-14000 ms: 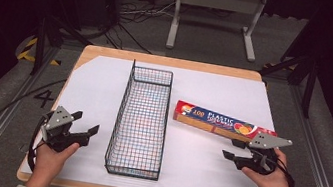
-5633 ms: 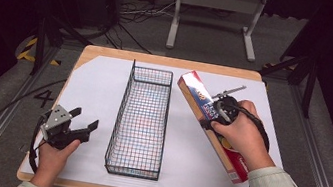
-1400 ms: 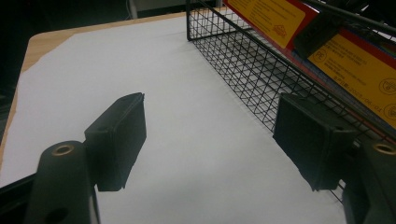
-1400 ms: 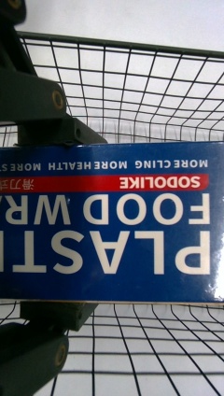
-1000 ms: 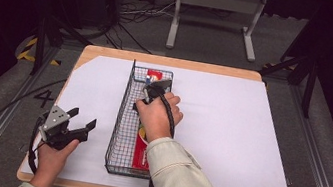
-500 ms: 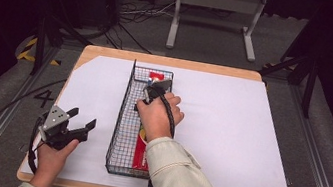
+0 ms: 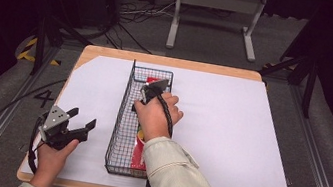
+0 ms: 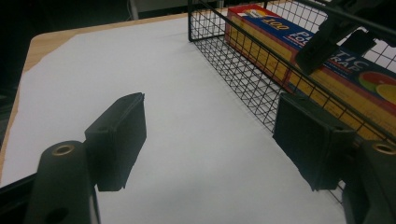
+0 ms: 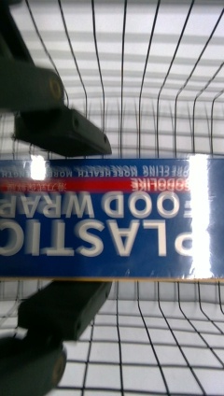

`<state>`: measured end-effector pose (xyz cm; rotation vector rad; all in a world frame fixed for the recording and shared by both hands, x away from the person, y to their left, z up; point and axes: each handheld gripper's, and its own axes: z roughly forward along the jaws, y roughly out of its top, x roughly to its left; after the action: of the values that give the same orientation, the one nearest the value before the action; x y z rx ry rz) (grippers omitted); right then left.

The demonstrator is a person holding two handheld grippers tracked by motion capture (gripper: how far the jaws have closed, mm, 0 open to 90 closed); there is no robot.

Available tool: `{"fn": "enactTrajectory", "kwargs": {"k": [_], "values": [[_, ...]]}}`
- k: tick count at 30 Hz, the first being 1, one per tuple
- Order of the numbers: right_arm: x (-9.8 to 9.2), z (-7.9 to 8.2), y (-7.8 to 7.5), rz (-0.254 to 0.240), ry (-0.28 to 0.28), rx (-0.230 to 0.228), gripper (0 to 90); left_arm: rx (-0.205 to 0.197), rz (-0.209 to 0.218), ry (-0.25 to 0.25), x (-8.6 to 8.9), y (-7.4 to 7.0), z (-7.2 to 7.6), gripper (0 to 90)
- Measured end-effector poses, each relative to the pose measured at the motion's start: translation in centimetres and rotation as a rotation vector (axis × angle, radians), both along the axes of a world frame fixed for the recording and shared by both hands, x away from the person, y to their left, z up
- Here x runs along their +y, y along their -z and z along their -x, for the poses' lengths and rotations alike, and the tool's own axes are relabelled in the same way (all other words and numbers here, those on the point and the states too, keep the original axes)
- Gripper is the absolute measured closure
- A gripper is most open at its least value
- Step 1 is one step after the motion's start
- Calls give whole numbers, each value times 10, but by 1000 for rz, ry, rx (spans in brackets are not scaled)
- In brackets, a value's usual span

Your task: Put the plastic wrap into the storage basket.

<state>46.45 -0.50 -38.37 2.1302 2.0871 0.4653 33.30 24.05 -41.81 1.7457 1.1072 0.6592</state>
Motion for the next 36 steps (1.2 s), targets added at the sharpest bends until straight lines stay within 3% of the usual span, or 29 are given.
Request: {"fn": "enactTrajectory", "kwargs": {"k": [6, 12, 22, 26, 31, 34, 36], "values": [[1, 0, -8, 22, -10, -11, 352, -2, 0, 0, 0, 0, 0, 259], [-3, 0, -8, -11, -16, -29, 352, -2, 3, -3, 0, 0, 0, 260], [-8, 2, -16, -23, -35, -79, 338, 1, 0, -1, -1, 0, -1, 260], [-15, 4, -25, -42, -96, -163, 323, 2, -3, -3, -1, 0, -1, 260], [-33, 4, -31, -61, -94, -203, 336, 4, -7, -5, -1, 0, -2, 260], [-46, 4, -35, -136, -88, -197, 344, 4, -7, -6, -1, 1, -1, 260], [-50, 5, -40, -125, -100, -223, 331, 5, -9, -5, -1, 1, -2, 260]]}}
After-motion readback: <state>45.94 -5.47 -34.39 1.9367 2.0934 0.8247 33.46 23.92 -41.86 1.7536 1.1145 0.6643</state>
